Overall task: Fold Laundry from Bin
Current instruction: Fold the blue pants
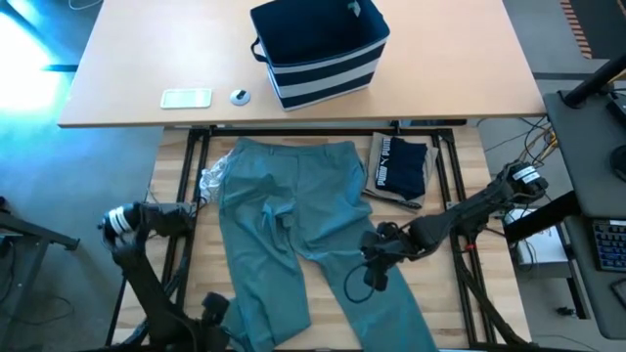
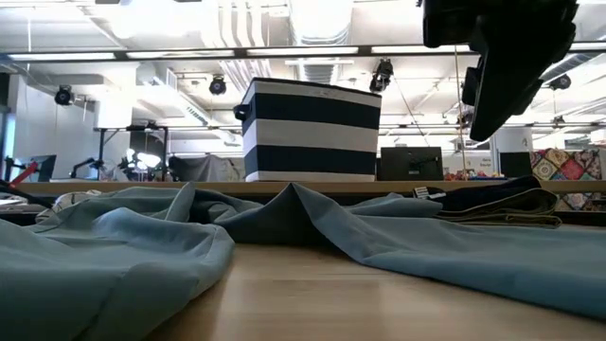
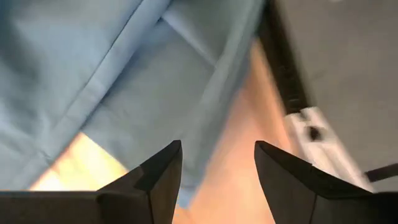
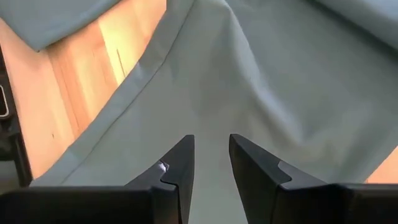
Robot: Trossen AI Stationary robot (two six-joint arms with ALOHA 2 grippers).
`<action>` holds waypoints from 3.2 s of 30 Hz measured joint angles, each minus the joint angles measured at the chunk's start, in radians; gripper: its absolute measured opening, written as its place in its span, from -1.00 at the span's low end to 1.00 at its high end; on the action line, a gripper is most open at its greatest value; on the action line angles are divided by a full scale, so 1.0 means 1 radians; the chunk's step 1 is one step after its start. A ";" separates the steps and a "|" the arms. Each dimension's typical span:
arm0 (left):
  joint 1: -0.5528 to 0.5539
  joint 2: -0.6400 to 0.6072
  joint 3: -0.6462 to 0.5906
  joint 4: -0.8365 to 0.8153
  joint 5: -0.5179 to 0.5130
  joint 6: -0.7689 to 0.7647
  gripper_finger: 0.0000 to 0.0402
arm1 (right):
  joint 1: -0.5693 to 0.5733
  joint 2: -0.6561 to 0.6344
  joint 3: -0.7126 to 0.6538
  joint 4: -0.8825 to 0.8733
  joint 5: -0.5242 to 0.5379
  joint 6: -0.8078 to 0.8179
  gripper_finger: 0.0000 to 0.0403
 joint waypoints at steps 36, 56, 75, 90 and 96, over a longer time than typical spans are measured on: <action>0.035 0.157 0.053 1.445 0.035 -1.250 -0.93 | -0.155 0.005 -0.005 0.177 -0.071 -0.445 -0.51; 0.072 0.016 -0.056 1.452 0.243 -1.370 0.05 | -0.113 0.005 -0.200 0.228 -0.009 -0.315 -0.22; 0.175 -0.319 -0.341 1.105 0.314 -1.239 0.06 | -0.043 -0.056 -0.218 0.029 -0.066 -0.292 -0.25; 0.597 -0.590 -0.899 0.747 0.162 -0.798 0.03 | -0.182 0.117 -0.220 0.001 -0.055 -0.257 -0.35; 0.602 -0.646 -0.892 0.707 0.225 -0.648 0.03 | -0.239 -0.026 -0.090 -0.086 -0.115 -0.248 -0.34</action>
